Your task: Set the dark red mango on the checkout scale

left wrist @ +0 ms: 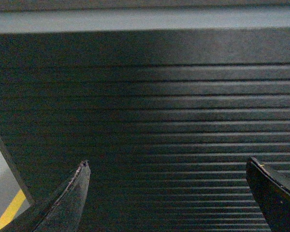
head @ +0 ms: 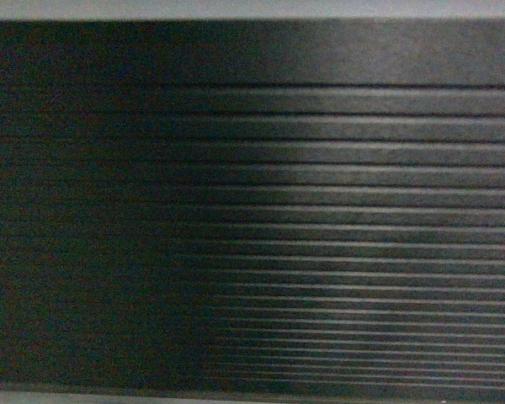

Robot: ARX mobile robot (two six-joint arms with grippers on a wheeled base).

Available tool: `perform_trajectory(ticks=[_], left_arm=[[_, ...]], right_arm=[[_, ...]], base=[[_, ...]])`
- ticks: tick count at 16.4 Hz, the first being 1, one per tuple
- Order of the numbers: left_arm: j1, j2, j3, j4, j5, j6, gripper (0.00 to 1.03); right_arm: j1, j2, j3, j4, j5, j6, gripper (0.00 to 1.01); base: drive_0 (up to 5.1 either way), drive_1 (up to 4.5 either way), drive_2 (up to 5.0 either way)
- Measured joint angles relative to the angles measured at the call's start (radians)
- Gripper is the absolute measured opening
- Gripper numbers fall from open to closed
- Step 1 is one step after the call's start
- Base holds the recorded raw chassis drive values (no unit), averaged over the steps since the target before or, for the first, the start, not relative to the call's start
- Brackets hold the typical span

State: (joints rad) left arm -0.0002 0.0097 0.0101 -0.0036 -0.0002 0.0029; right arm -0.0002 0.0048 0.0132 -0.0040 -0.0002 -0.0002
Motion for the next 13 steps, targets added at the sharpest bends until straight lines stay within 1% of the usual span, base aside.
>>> perform_trajectory(ticks=[13], left_arm=[[0.0, 0.0, 0.0, -0.003, 0.0, 0.0, 0.98]], right_arm=[[0.0, 0.0, 0.0, -0.002, 0.0, 0.0, 0.98]], base=[[0.0, 0.0, 0.0]])
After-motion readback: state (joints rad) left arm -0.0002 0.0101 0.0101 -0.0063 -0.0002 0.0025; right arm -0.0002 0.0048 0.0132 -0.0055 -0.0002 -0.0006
